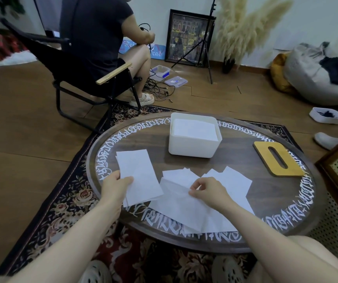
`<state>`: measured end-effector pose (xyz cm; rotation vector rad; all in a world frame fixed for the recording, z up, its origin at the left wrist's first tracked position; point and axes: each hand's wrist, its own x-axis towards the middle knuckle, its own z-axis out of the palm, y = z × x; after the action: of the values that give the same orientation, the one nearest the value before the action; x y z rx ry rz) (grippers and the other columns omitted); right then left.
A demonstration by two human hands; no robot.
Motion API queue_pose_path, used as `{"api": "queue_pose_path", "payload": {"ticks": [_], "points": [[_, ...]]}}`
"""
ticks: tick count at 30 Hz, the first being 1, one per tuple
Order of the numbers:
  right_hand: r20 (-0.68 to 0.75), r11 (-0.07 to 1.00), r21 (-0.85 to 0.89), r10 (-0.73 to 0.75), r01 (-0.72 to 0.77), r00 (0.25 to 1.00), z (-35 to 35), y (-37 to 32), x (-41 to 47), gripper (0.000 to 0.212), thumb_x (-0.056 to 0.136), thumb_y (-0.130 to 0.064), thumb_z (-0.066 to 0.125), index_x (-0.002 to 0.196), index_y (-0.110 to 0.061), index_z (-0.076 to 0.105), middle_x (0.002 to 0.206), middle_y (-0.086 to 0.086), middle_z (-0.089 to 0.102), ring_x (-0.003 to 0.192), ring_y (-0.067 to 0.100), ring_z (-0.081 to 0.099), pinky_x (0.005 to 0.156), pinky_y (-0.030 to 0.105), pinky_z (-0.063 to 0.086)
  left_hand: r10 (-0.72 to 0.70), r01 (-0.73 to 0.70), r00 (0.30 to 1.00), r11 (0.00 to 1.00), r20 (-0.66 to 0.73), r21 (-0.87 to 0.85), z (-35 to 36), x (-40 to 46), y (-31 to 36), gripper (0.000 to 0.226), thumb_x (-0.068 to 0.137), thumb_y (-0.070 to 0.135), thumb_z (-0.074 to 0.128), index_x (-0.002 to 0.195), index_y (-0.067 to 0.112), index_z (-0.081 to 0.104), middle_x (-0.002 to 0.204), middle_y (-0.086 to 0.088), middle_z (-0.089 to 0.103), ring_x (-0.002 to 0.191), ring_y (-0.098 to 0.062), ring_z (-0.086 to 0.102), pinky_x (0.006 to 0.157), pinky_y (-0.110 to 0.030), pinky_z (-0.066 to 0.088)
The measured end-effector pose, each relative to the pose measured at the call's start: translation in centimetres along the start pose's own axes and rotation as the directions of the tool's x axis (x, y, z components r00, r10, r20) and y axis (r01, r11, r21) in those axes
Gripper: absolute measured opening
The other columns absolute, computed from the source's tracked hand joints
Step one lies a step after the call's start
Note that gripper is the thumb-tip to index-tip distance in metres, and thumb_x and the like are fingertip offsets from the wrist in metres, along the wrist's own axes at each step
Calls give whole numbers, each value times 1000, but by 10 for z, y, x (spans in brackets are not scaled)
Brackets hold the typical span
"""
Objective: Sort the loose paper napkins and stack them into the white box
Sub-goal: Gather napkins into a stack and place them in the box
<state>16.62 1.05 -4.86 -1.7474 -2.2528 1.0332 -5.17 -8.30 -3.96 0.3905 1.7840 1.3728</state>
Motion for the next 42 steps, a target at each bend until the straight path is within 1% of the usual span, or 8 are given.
{"api": "queue_pose_path", "payload": {"ticks": [6,10,17,21,24,27,34,42], "points": [[-33,860,510,57,-32,998,-24,-11,-10,14,89,-16,66,75,-15,64,72,0,61,59,11,52,54,19,41,19,-19,1000,999,-7,31,5,2,-4,10,95,4,52,98,12,57,84,2,59,78,-18,57,66,-29,47],[-96,764,645,95,-11,991,-38,-14,-17,14,91,-11,62,77,-15,65,68,-4,59,50,3,48,43,9,34,14,-14,1000,1000,-1,22,12,2,-2,9,95,5,52,100,12,57,84,2,59,78,-19,57,65,-30,47],[-76,637,770,140,-31,987,-43,-5,-11,11,92,-16,60,86,-20,67,76,-5,64,67,13,49,61,26,32,17,-18,999,1000,35,23,29,0,-3,10,95,4,52,97,11,59,85,0,61,78,-18,58,63,-28,48],[17,619,780,128,-94,992,-31,-5,-10,12,93,-11,58,90,-19,67,82,2,65,68,15,50,58,25,34,4,-4,991,1000,132,-4,45,-8,-5,15,93,1,54,88,13,62,91,-7,67,83,-24,62,69,-32,51],[51,647,753,125,-120,991,-21,-6,-12,13,93,-9,57,92,-18,67,84,3,63,66,14,49,58,24,34,-6,13,981,999,194,-35,58,-12,-4,12,91,6,59,86,14,66,96,-8,71,92,-29,65,84,-45,54],[67,675,726,121,-132,990,-19,-6,-15,15,92,-7,56,97,-15,67,75,0,64,61,11,48,59,24,34,-10,30,974,996,227,-86,66,-14,-3,7,90,14,64,91,14,70,98,-7,73,97,-30,67,93,-52,50],[46,690,712,137,-129,989,-26,-4,-21,11,91,-6,59,97,-12,66,69,-1,60,57,11,46,58,24,33,-11,49,962,990,274,-129,76,-17,-4,21,97,32,53,96,17,68,103,-3,72,100,-24,66,96,-45,49],[70,809,580,68,-96,995,-32,6,-21,18,86,-16,66,104,-16,63,80,-4,68,62,8,57,59,23,36,30,-10,950,998,310,-68,70,-13,-6,21,88,2,62,104,15,66,104,-4,72,98,-25,67,93,-47,51]]}}
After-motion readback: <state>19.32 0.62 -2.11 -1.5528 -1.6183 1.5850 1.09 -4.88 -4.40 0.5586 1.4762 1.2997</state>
